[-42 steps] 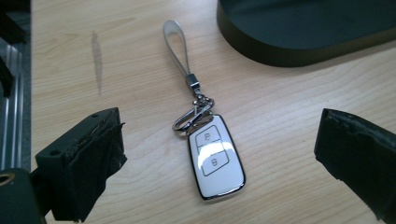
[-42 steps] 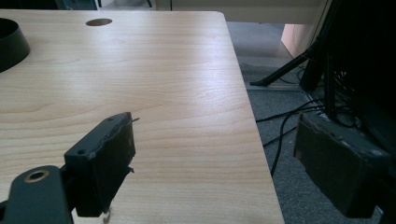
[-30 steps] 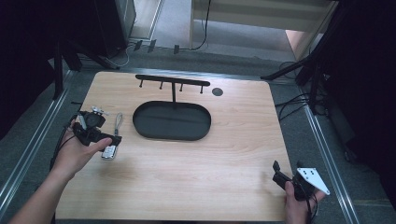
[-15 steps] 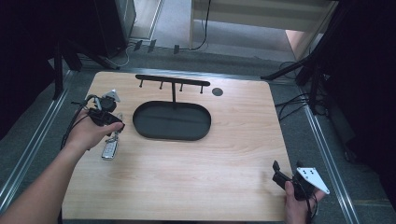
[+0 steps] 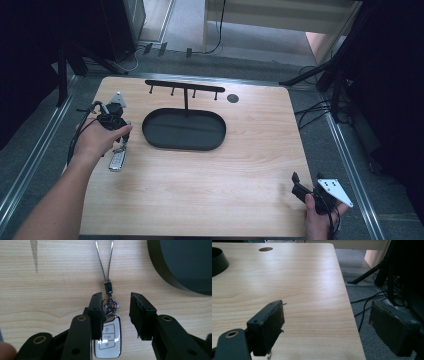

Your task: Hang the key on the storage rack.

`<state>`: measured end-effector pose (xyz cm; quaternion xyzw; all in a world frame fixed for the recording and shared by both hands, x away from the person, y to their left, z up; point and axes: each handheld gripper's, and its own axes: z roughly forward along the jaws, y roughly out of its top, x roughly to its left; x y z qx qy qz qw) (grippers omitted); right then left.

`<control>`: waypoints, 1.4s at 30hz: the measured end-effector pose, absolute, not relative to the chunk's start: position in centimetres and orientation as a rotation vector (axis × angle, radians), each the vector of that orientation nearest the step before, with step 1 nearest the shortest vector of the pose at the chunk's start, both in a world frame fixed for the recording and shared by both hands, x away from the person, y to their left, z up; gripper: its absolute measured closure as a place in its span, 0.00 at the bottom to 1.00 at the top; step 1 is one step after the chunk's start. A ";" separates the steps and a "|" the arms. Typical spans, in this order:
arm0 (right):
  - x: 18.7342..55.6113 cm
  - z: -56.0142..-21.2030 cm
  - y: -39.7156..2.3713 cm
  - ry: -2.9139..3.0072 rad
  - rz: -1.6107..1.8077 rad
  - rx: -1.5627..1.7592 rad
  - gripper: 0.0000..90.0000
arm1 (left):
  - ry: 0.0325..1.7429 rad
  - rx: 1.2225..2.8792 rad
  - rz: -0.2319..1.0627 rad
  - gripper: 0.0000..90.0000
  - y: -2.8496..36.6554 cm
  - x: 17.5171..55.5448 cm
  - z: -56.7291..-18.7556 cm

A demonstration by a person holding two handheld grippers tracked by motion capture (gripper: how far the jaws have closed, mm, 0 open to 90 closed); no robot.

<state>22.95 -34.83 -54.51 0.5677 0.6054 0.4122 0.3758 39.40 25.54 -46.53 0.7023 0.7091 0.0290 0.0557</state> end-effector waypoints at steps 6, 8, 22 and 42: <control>23.0 -54.5 -34.7 1.559 1.044 1.450 0.14 | 2.193 2.162 0.104 0.74 25.4 39.7 -47.6; 23.0 -54.5 -34.7 1.560 1.039 1.446 0.14 | 2.200 2.159 0.122 0.76 25.2 39.7 -48.0; 23.0 -54.5 -34.6 1.566 1.032 1.440 0.14 | 2.215 2.150 0.155 0.80 25.0 40.3 -50.0; 23.1 -54.5 -34.5 1.571 1.023 1.438 0.14 | 2.062 1.935 0.308 0.92 27.4 38.5 -48.7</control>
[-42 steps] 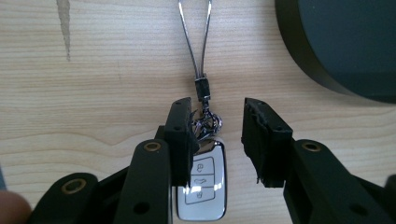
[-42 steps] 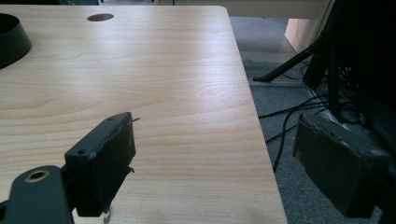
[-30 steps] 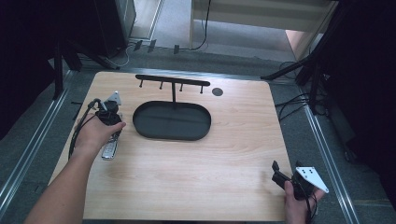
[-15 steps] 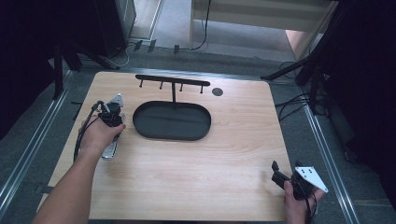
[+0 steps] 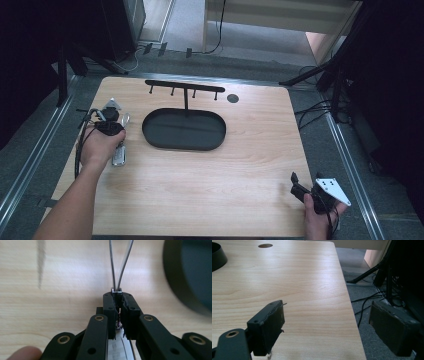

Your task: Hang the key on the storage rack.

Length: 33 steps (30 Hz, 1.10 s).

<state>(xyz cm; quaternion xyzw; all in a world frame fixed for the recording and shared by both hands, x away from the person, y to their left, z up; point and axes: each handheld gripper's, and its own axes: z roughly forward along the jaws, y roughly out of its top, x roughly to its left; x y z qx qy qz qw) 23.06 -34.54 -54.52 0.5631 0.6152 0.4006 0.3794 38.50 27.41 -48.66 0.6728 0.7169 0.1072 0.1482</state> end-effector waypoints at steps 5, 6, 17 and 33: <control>23.1 -54.5 -34.6 1.569 1.022 1.443 0.15 | 2.006 1.780 0.319 0.92 28.4 37.7 -47.7; 23.1 -54.5 -34.6 1.569 1.021 1.444 0.15 | 1.960 1.763 0.376 0.92 28.4 37.3 -47.3; 23.0 -54.5 -34.5 1.542 1.005 1.452 0.14 | 1.625 1.647 0.691 0.92 28.0 35.4 -44.9; 23.0 -54.5 -34.4 1.545 0.999 1.451 0.14 | 1.395 1.525 0.891 0.92 24.7 33.9 -42.8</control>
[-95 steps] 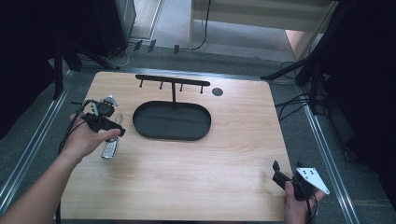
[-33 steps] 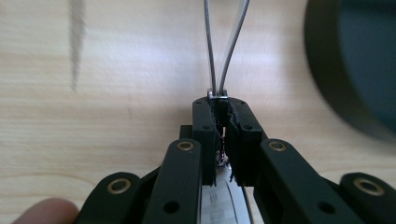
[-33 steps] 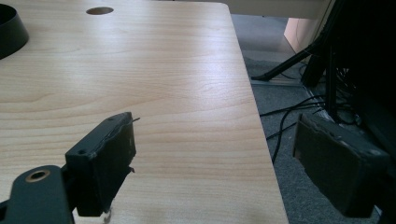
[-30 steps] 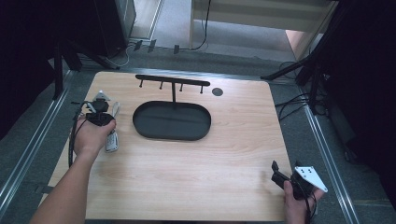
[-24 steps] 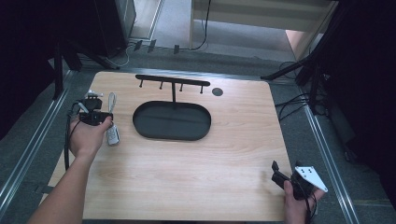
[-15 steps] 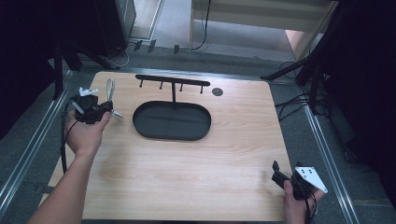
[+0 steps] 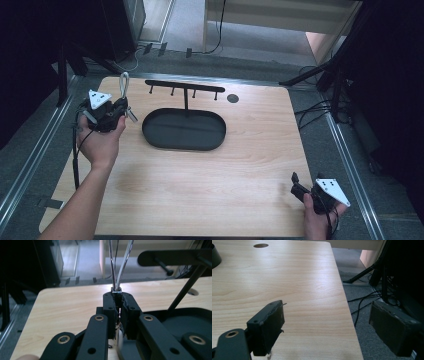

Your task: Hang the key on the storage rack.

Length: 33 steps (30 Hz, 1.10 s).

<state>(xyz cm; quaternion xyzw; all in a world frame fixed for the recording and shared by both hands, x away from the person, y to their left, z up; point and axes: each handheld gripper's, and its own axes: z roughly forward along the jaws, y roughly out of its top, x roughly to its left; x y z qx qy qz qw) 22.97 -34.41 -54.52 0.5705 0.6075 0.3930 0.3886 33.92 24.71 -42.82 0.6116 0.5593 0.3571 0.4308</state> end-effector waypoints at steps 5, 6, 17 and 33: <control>23.0 -54.5 -34.4 1.544 0.999 1.449 0.14 | 1.307 1.445 0.907 0.92 24.0 33.5 -43.1; 23.0 -54.5 -34.4 1.544 0.998 1.448 0.14 | 1.291 1.413 0.923 0.92 23.8 33.3 -43.3; 23.0 -54.5 -34.4 1.549 0.998 1.449 0.14 | 1.241 1.341 0.890 0.92 22.7 32.5 -44.8; 23.0 -54.5 -34.4 1.556 0.999 1.449 0.14 | 1.215 1.391 0.838 0.92 20.2 32.9 -46.8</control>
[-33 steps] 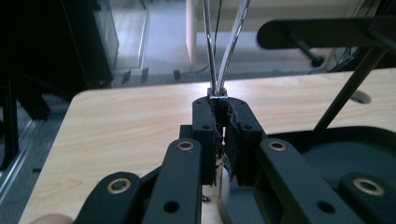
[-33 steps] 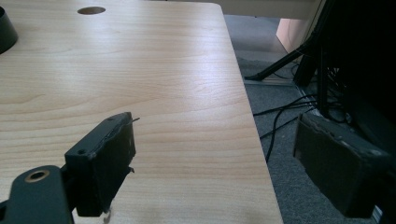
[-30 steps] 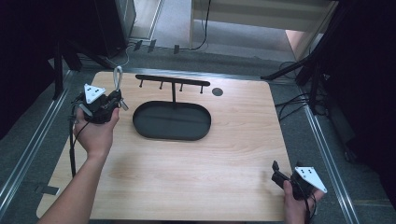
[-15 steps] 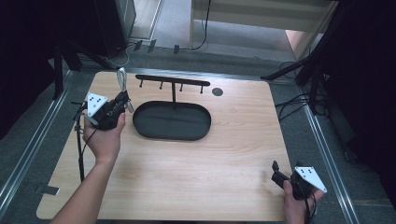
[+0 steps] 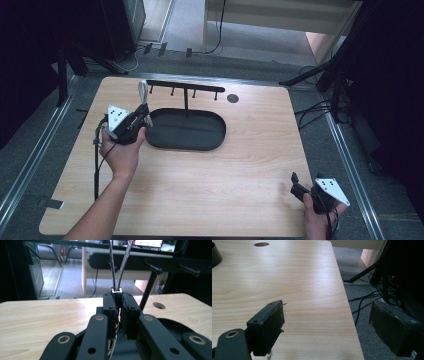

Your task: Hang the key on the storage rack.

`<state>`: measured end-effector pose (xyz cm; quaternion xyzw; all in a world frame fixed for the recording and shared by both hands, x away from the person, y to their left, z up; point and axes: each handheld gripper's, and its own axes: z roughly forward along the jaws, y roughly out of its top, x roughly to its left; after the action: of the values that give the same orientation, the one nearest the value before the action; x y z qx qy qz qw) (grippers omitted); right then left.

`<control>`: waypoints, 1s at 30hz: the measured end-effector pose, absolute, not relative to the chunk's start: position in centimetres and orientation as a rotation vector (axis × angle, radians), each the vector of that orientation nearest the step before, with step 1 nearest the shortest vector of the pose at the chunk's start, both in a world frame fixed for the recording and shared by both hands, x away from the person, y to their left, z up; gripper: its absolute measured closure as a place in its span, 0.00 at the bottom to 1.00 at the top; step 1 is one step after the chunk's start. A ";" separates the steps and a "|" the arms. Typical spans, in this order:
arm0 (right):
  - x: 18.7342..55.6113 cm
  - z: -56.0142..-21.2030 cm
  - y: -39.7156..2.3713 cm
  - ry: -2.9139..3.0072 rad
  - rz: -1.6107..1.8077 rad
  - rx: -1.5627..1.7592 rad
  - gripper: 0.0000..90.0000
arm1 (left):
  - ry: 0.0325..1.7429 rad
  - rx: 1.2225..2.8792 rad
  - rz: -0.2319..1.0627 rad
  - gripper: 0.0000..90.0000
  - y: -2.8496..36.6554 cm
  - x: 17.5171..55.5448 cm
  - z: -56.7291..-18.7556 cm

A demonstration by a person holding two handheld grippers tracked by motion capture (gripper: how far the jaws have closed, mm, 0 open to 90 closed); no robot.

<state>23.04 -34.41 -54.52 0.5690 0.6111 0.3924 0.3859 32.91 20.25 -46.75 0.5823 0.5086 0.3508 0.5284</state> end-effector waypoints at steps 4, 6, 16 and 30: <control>23.0 -54.5 -34.4 1.550 1.001 1.447 0.14 | 1.230 1.395 0.833 0.92 19.8 33.2 -47.2; 23.0 -54.5 -34.4 1.548 1.004 1.451 0.14 | 1.237 1.385 0.827 0.92 19.7 33.4 -47.3; 23.0 -54.5 -34.5 1.551 1.007 1.450 0.14 | 1.265 1.395 0.819 0.92 19.4 34.3 -48.0; 23.0 -54.5 -34.4 1.550 1.006 1.449 0.14 | 1.323 1.424 0.803 0.92 18.6 36.2 -49.5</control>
<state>22.97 -34.43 -54.53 0.5690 0.6089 0.3952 0.3863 36.20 18.63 -49.53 0.5880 0.5461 0.3315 0.4962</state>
